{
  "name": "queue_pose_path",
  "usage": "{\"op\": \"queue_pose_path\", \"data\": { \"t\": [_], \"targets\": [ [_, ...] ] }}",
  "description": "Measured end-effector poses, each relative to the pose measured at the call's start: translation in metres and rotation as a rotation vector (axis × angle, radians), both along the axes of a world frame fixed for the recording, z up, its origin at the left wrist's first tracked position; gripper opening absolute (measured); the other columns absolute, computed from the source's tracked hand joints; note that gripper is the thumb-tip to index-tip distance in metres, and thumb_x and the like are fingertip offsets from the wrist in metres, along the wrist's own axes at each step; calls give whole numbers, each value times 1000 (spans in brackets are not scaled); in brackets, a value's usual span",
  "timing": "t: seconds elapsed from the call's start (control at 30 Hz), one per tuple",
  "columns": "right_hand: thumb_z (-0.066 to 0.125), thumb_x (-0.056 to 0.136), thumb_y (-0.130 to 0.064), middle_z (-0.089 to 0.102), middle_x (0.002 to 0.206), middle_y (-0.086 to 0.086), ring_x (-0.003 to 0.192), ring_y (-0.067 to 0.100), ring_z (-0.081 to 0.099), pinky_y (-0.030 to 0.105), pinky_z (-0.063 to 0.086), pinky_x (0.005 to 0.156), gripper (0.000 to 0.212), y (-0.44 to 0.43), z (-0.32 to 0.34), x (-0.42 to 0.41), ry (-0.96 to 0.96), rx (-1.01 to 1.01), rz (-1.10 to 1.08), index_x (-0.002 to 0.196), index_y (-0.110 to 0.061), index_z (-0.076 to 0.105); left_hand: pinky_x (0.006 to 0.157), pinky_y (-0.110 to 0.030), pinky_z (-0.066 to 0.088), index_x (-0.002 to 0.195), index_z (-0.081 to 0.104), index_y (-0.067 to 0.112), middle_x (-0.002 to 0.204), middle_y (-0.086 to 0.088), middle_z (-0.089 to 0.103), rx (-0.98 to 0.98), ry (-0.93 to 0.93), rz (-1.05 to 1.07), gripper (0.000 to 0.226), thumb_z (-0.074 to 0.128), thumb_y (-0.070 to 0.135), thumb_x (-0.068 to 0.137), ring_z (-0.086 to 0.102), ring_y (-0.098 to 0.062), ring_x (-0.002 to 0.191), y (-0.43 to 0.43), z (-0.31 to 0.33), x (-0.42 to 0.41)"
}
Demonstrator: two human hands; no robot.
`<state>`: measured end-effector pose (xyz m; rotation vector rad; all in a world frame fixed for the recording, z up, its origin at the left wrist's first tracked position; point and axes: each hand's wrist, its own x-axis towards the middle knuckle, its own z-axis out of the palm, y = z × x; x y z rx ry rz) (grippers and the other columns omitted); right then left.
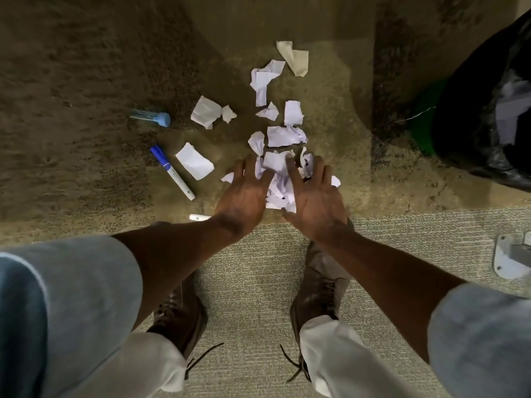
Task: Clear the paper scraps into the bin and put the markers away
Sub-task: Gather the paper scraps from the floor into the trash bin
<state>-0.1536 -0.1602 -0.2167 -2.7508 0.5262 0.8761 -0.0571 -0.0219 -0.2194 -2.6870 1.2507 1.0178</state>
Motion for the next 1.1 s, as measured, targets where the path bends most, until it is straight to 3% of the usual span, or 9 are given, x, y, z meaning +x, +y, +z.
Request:
{"op": "queue_pose_path", "data": {
  "t": [0.13,0.23,0.3,0.4,0.47,0.63,0.8,0.9,1.1],
  "targets": [
    [75,93,-27,32,153,30,131,40,46,43,62,81,98,6,-5,1,-25,-6,-14,167,-24,12,106,-47,51,141,51,21,157,-22,33,-47,-5,24,57,64,9,87,35,-40,141,2,-9,3],
    [65,102,-24,40,147,24,127,35,52,42,63,82,67,2,-8,-5,-107,40,-40,160,-26,33,119,-39,38,137,55,26,163,-9,33,-77,20,43,39,57,22,98,31,-29,150,2,-13,10],
    [63,104,-20,48,138,21,120,34,57,45,63,87,46,-4,-10,-8,-182,104,-124,149,-22,53,123,-36,30,134,62,19,161,-11,40,-148,23,65,36,54,14,99,35,-23,147,3,-12,13],
    [73,97,-20,62,120,17,105,35,66,41,60,89,33,-13,-8,-9,-267,200,-315,130,-14,72,105,-44,46,109,71,8,146,-17,53,-180,58,163,25,63,2,86,52,-35,125,4,-1,15],
    [78,91,-17,67,112,15,95,33,70,35,58,86,31,-18,-2,-9,-308,222,-441,122,-14,78,97,-44,52,103,70,8,143,-14,53,-180,65,194,20,65,3,84,56,-36,120,3,9,16],
    [82,87,-18,75,104,13,80,20,69,23,54,77,24,-31,33,-8,-426,203,-656,111,-13,83,99,-40,54,106,71,12,140,-14,55,-263,90,288,24,62,13,84,61,-32,117,-11,43,14],
    [86,87,-22,77,104,10,82,11,64,7,40,67,26,-58,98,-7,-580,177,-825,110,-11,82,96,-31,48,100,74,12,118,-13,69,-366,83,416,27,66,11,74,65,-31,117,-57,99,5],
    [87,86,-28,76,99,6,83,14,68,22,52,73,27,-81,145,-14,-671,197,-918,108,-13,82,88,-28,44,92,77,14,108,-12,70,-464,125,504,24,69,4,71,67,-31,111,-98,144,-5],
    [84,82,-40,76,75,-8,65,8,68,32,57,62,23,-153,211,-38,-799,155,-1171,92,-20,79,74,-33,55,88,80,13,91,-7,71,-475,283,501,18,68,3,80,68,-23,85,-194,217,-27]
  ]
}}
